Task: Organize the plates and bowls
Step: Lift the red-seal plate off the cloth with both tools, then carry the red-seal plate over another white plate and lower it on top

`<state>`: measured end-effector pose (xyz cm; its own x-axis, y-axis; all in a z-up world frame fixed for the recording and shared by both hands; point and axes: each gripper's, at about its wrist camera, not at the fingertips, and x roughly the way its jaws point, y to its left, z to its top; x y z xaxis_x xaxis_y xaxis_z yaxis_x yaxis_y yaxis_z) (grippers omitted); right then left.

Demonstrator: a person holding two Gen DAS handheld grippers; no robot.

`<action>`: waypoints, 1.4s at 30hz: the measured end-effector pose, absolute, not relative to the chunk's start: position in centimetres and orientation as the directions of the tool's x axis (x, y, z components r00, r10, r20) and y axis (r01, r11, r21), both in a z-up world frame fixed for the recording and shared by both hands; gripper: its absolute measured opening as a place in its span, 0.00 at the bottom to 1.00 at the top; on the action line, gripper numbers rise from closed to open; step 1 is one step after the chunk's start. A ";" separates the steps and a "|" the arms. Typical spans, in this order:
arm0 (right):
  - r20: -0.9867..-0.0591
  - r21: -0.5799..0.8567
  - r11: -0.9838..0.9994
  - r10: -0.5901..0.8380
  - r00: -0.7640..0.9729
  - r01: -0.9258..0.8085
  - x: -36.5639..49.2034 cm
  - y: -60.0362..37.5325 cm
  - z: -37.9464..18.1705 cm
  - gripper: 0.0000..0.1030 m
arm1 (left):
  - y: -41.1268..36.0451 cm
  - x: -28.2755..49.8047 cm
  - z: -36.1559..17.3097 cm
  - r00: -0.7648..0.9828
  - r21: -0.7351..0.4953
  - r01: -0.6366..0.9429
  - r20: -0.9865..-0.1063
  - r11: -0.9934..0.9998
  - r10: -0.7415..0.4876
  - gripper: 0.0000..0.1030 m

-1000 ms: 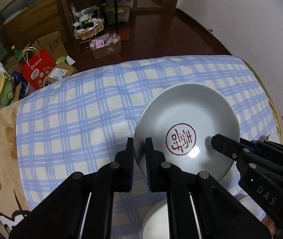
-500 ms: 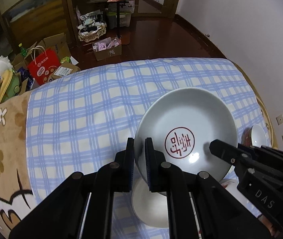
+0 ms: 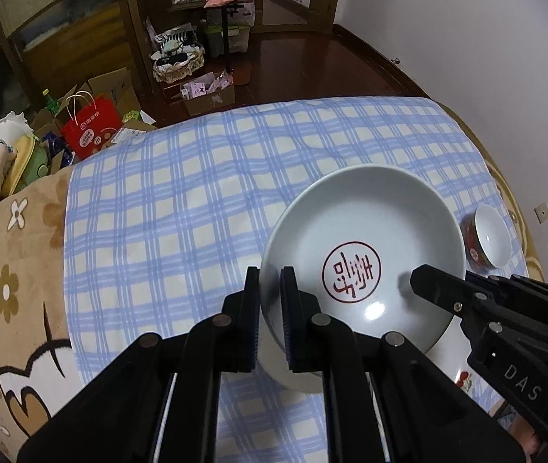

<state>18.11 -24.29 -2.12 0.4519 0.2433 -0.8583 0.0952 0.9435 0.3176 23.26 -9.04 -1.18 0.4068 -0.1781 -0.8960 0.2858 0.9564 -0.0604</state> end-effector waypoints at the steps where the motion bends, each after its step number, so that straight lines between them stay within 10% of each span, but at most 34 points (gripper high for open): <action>1: -0.857 0.318 0.943 0.244 0.453 0.094 17.8 -24.3 -2.1 0.13 | -9.0 22.9 -1.3 0.407 -0.061 0.287 -0.896 0.956 -0.179 0.10; 42: -0.906 0.215 0.973 0.168 0.388 0.081 16.3 -23.1 -10.5 0.12 | -8.2 21.5 -9.5 0.330 -0.136 0.314 -0.913 0.940 -0.242 0.10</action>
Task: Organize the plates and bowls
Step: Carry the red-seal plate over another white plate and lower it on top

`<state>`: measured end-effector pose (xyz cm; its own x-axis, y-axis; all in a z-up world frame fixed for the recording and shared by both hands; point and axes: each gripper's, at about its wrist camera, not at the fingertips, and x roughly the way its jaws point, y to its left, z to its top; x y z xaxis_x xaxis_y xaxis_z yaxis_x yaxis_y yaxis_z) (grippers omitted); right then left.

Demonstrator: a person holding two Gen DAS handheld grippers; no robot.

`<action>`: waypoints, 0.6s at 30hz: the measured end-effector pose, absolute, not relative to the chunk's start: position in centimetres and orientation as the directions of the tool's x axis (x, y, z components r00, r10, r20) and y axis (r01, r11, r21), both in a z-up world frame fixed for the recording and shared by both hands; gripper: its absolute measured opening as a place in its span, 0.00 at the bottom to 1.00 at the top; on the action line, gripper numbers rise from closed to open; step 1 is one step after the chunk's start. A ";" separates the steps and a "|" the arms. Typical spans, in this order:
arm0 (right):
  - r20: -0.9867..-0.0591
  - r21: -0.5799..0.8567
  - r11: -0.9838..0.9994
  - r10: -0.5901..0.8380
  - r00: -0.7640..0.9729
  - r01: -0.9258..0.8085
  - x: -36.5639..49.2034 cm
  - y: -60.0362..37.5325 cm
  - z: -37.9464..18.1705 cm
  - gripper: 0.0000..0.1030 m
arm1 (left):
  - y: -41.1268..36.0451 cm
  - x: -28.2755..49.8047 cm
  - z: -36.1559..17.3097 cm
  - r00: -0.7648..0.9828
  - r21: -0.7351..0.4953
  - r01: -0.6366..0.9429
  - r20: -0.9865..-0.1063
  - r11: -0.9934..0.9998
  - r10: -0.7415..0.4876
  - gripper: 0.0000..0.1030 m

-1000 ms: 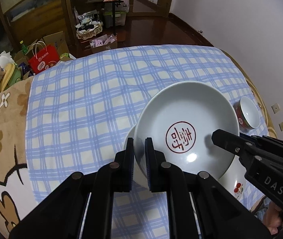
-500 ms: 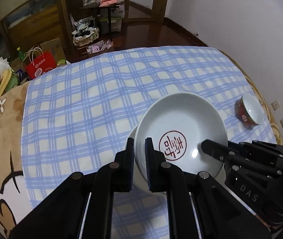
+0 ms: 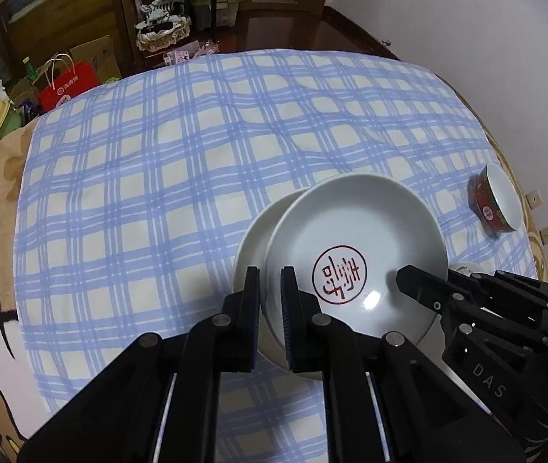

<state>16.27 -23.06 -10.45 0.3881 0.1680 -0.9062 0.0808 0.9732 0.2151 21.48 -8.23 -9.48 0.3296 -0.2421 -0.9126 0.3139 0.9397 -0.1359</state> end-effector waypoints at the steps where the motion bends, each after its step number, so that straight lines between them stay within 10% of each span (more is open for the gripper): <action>1: -0.907 0.219 0.972 0.170 0.386 0.085 16.3 -23.1 -10.7 0.12 | -8.3 21.5 -9.4 0.335 -0.131 0.326 -0.910 0.936 -0.244 0.10; 18: -0.918 0.195 0.977 0.152 0.366 0.083 16.7 -22.8 -11.8 0.12 | -9.3 22.4 -12.0 0.305 -0.061 0.354 -0.936 0.933 -0.177 0.10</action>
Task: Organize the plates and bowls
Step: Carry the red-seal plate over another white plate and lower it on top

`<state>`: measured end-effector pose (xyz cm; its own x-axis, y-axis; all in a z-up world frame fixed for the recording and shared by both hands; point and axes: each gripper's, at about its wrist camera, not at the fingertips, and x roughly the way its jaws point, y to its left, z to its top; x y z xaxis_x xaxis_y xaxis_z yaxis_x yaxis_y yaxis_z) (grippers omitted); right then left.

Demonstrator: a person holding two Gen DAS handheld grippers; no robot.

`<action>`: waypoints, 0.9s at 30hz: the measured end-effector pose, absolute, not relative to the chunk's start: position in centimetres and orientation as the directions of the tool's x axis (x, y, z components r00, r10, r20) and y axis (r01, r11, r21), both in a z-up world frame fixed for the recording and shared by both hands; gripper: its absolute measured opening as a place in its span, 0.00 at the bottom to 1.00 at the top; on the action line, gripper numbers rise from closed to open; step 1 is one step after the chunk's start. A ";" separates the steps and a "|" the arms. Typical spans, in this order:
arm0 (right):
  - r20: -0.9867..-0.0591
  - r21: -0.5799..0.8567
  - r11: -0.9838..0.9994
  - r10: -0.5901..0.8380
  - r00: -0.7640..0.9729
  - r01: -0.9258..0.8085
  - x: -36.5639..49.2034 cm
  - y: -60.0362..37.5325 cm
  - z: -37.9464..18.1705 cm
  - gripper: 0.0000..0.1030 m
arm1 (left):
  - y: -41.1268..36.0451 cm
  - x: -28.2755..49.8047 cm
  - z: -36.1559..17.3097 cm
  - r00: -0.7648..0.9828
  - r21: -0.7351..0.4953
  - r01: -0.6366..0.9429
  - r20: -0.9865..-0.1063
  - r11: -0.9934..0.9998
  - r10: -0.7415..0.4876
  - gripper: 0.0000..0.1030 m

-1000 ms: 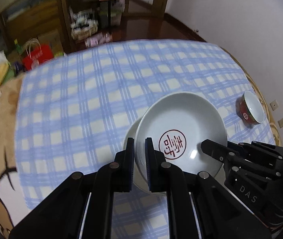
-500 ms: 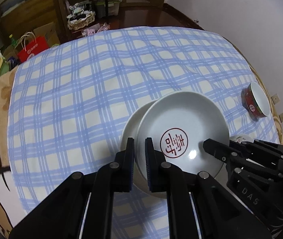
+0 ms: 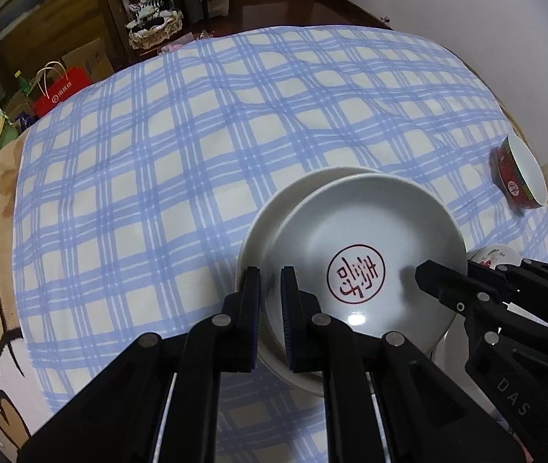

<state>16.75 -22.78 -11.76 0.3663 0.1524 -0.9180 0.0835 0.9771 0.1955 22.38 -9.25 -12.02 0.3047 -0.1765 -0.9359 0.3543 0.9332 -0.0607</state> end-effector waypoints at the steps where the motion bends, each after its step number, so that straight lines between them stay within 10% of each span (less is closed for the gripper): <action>1: -0.918 0.200 0.976 0.156 0.364 0.084 16.8 -22.8 -11.8 0.12 | -9.2 22.4 -12.0 0.304 -0.063 0.352 -0.936 0.934 -0.178 0.10; 27: -0.919 0.168 0.984 0.136 0.370 0.055 17.0 -22.5 -11.7 0.12 | -9.0 22.6 -12.2 0.298 -0.073 0.334 -0.938 0.940 -0.178 0.10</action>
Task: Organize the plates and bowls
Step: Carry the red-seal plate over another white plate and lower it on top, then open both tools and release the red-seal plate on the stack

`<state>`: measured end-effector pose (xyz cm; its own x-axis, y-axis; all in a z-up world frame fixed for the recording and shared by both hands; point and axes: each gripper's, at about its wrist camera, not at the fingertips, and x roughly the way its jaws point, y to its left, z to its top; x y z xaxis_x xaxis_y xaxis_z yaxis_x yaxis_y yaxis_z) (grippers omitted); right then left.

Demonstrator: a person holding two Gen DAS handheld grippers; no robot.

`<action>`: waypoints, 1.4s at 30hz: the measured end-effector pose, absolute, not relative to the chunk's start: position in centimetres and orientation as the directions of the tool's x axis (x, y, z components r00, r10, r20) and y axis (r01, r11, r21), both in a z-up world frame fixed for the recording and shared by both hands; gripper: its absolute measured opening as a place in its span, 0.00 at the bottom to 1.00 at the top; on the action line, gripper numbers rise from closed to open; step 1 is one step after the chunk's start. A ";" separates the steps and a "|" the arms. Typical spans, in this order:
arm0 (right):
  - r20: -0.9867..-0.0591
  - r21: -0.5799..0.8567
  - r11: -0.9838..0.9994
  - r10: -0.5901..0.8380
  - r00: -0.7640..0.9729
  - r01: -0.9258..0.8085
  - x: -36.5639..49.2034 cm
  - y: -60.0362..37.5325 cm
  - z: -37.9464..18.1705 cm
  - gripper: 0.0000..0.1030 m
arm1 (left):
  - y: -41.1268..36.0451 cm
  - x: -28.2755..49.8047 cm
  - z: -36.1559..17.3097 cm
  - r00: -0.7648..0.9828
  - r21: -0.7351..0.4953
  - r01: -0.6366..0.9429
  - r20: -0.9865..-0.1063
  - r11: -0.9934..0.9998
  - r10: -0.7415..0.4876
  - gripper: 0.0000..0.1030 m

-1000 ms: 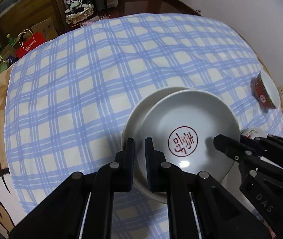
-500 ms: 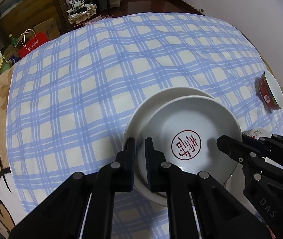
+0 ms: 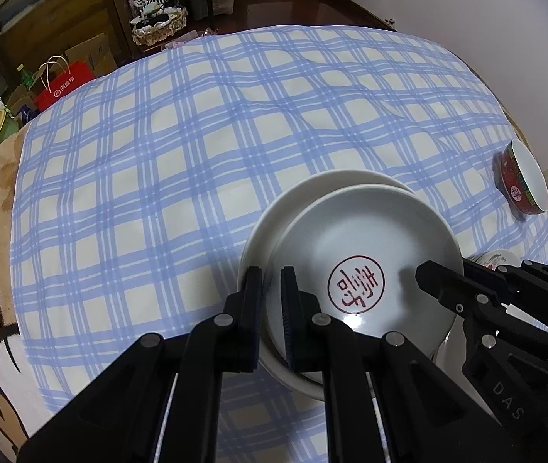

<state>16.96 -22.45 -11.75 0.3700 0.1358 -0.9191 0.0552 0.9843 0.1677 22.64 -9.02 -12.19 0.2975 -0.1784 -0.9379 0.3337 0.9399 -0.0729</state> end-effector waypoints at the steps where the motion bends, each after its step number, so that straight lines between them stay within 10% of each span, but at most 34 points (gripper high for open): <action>1: -0.919 0.171 0.984 0.138 0.370 0.056 17.0 -22.5 -11.7 0.12 | -9.1 22.6 -12.2 0.297 -0.074 0.334 -0.938 0.940 -0.179 0.10; 42: -0.913 0.169 0.984 0.133 0.387 0.062 18.1 -23.0 -12.5 0.12 | -9.2 22.4 -11.1 0.337 -0.059 0.369 -0.921 0.928 -0.192 0.13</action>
<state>18.06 -23.04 -12.52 0.3868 0.1327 -0.9126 0.0621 0.9836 0.1693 22.35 -9.16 -11.07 0.3375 -0.1923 -0.9215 0.3688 0.9277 -0.0586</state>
